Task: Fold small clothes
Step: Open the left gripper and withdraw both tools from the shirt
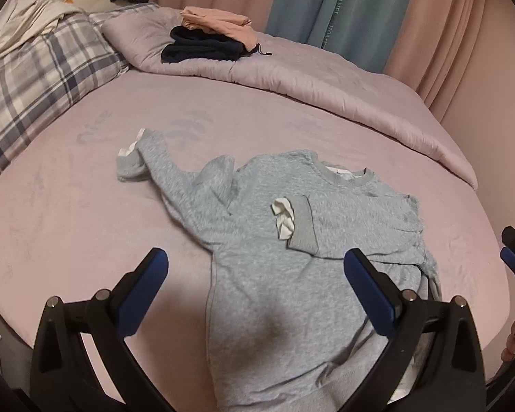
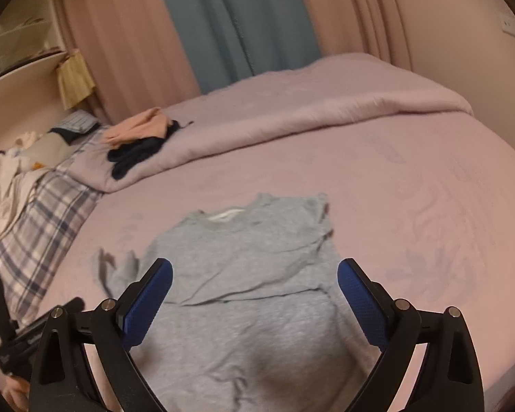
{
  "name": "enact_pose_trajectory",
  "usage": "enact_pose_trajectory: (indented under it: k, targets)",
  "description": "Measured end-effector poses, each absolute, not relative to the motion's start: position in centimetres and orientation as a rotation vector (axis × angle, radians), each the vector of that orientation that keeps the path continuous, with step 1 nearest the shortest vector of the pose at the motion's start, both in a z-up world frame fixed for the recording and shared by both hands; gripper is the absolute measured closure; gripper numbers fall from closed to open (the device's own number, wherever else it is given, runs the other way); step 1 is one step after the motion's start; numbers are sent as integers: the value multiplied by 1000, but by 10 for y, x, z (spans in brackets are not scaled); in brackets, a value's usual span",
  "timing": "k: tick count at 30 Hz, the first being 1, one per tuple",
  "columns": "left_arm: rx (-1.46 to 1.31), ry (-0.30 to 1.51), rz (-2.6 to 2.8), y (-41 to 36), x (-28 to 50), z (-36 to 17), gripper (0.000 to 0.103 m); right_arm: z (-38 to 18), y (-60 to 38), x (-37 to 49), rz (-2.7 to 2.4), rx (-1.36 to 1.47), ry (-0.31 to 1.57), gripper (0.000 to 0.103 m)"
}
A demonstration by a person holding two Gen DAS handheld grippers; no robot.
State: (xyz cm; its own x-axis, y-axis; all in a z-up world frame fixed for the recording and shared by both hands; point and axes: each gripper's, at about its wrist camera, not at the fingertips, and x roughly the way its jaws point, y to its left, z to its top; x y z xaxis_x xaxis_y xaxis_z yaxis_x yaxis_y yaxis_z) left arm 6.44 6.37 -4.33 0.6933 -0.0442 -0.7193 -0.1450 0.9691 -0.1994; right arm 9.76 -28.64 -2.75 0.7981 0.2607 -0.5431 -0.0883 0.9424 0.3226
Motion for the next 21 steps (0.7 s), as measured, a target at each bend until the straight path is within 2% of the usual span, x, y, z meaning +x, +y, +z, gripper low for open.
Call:
enact_pose_trajectory:
  k: [21]
  targets:
    - [-424, 776, 53, 112, 31, -43, 1, -37, -237, 75, 203, 148, 617, 7]
